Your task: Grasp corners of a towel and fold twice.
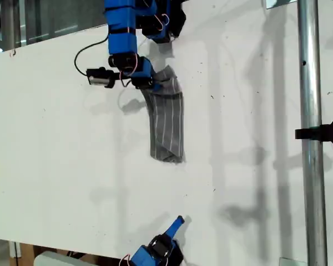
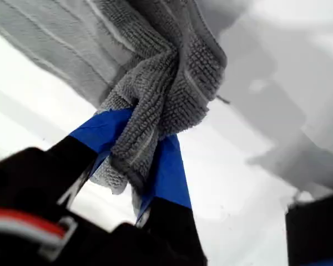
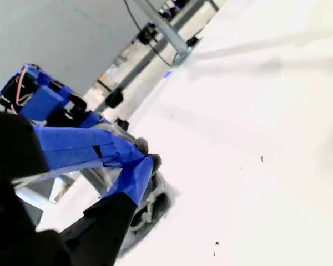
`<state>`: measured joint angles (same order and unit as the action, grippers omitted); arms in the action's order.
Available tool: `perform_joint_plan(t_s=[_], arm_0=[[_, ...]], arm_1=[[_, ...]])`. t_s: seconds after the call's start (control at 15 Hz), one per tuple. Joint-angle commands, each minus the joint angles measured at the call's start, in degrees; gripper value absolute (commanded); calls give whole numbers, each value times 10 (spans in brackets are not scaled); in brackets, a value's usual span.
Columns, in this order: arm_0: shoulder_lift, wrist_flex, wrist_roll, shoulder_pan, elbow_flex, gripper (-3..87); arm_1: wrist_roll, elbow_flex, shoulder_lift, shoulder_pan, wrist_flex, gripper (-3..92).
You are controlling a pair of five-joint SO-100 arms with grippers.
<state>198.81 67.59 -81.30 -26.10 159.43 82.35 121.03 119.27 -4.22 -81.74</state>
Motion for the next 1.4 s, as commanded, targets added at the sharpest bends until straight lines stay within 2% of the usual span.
perform_joint_plan(t_s=[0.0, 0.07, 0.27, 0.4, 0.53, 0.6, 0.67, 0.73, 0.8, 0.93, 1.0, 1.13, 1.2, 1.27, 1.33], arm_0=[[3, -10, 7, 2, -3, -23], [3, -10, 8, 4, 0, -23], [3, -14, 16, 12, -2, -23], [3, -15, 10, 8, -2, -23], [3, -18, 4, 4, 4, -23], [3, -19, 4, 3, 6, -23], [3, -22, 4, 3, 8, -23], [3, -23, 6, 5, 11, -23], [3, -24, 6, 7, 11, -23], [3, -29, 10, 9, 14, -23], [3, -31, 11, 11, 15, -23], [3, -32, 12, 9, 18, -23], [3, -29, 11, 11, 23, -23], [3, -34, 11, 16, 31, -23], [3, -36, 4, 25, 40, -23]], arm_1=[[67, -11, 237, 36, -185, -2], [68, -9, 256, 40, -169, -2], [-2, -60, 13, 31, 105, -2], [-23, -137, -147, 26, 176, -2], [-29, -157, -209, 21, 194, -2], [-31, -164, -225, 18, 202, 54], [-62, -165, -220, 12, 254, 206], [-85, -166, -198, 4, 308, 269], [-101, -171, -169, -11, 331, 219], [-158, -209, -101, -38, 337, 174], [-158, -207, -88, -54, 303, 174], [-129, -117, -14, -68, 262, 164], [-105, -36, 81, -64, 257, 25], [-64, 79, 210, -58, 245, -2], [-18, 178, 341, -45, 192, -3]])
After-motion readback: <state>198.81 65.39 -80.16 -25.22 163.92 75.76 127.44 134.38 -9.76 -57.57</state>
